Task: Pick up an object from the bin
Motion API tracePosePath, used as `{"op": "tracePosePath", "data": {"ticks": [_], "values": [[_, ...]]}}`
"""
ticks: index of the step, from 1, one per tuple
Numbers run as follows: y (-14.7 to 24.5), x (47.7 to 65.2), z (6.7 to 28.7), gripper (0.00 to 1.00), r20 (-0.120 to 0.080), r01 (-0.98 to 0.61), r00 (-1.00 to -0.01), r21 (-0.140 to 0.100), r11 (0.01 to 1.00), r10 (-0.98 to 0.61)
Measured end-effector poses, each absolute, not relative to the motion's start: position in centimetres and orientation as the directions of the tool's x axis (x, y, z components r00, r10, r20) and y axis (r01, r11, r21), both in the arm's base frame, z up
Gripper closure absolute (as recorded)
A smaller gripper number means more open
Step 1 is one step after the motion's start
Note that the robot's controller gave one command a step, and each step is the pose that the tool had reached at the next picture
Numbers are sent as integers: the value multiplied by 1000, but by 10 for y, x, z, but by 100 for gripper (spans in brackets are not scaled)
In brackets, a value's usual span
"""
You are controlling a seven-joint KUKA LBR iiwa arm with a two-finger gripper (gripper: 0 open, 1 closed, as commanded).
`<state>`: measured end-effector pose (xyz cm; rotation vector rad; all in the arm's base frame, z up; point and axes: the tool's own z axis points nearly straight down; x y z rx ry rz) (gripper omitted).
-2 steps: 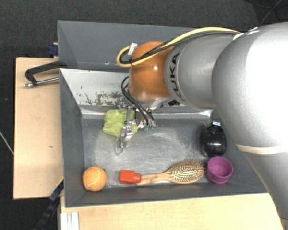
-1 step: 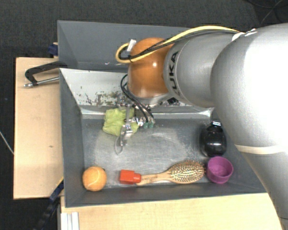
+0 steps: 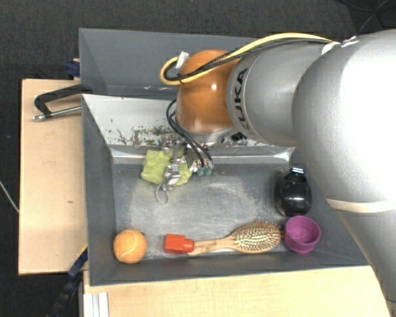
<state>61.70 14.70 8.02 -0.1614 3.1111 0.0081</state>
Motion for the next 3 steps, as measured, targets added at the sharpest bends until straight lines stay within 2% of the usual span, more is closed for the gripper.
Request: {"op": "tracePosePath", "data": {"ticks": [1,2,3], "values": [[147,617,80,100,-26,-103,-994,4,995,-103],[148,620,121,100,-10,-103,-995,3,995,-103],[148,619,152,100,-10,-103,-995,3,995,-103]]}}
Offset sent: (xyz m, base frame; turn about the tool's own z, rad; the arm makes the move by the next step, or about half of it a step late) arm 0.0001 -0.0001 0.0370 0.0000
